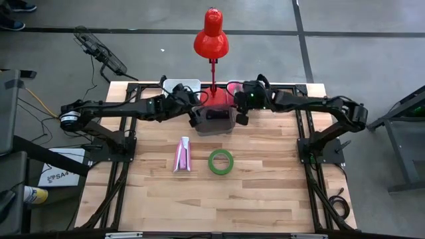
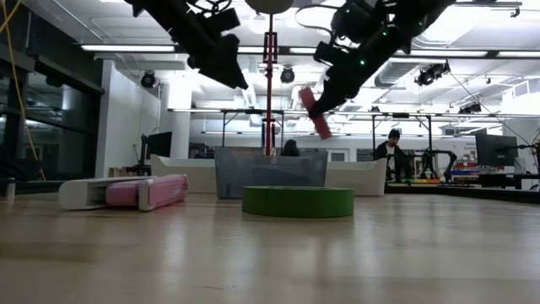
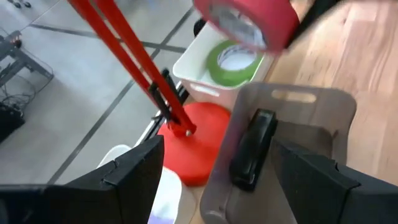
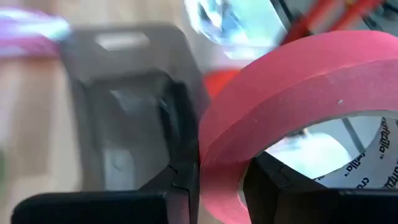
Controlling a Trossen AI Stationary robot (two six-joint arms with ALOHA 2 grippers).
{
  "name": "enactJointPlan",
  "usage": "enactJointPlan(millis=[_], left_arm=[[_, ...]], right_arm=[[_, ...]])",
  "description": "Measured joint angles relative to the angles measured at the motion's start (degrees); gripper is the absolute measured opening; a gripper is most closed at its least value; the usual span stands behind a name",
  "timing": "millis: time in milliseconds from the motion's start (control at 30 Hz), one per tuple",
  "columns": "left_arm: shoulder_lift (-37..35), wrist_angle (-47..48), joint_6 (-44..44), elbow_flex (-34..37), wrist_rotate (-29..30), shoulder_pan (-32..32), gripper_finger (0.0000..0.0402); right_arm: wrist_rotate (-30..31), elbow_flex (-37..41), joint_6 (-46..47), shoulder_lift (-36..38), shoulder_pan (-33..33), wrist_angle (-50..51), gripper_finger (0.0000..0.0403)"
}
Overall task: Pick and place Stapler, Stapler remover, tape
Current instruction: Put the pink tape into the right white bin
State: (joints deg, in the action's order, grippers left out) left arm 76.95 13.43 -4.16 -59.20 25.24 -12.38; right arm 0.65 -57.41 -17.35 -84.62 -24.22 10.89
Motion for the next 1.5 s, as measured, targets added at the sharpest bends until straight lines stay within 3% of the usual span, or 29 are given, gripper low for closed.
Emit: enactJointPlan(millis=[300,700,900,1133,1333,1500], left_arm=[[0.0,4.7,0.6,0.0,4.3,0.0,0.0288],[0.0,10.9,1.9,0.4,8.7,0.0,0.0288],[0.0,10.6,3.3,2.2,8.9,0.0,0.0289],[0.0,11.2,4.5,2.7,8.8,0.0,0.0289],[0.0,11.3,4.5,2.7,8.8,0.0,0.0289],[0.0,11.8,4.5,2.7,8.3,0.0,0.0289]], right_arm=[[3.5,-6.8,3.1,0.0,-6.9,13.5,0.0076],[-4.3,-9.9,0.3,-2.2,-13.3,18.4,0.0076],[-3.7,-20.4,-4.0,-9.1,-13.2,31.7,0.0076],[1.3,-31.3,-10.7,-19.0,-13.2,48.1,0.0076],[7.1,-32.9,-15.8,-25.4,-12.5,51.2,0.0076],[7.9,-32.8,-18.4,-28.3,-12.1,51.0,0.0076]])
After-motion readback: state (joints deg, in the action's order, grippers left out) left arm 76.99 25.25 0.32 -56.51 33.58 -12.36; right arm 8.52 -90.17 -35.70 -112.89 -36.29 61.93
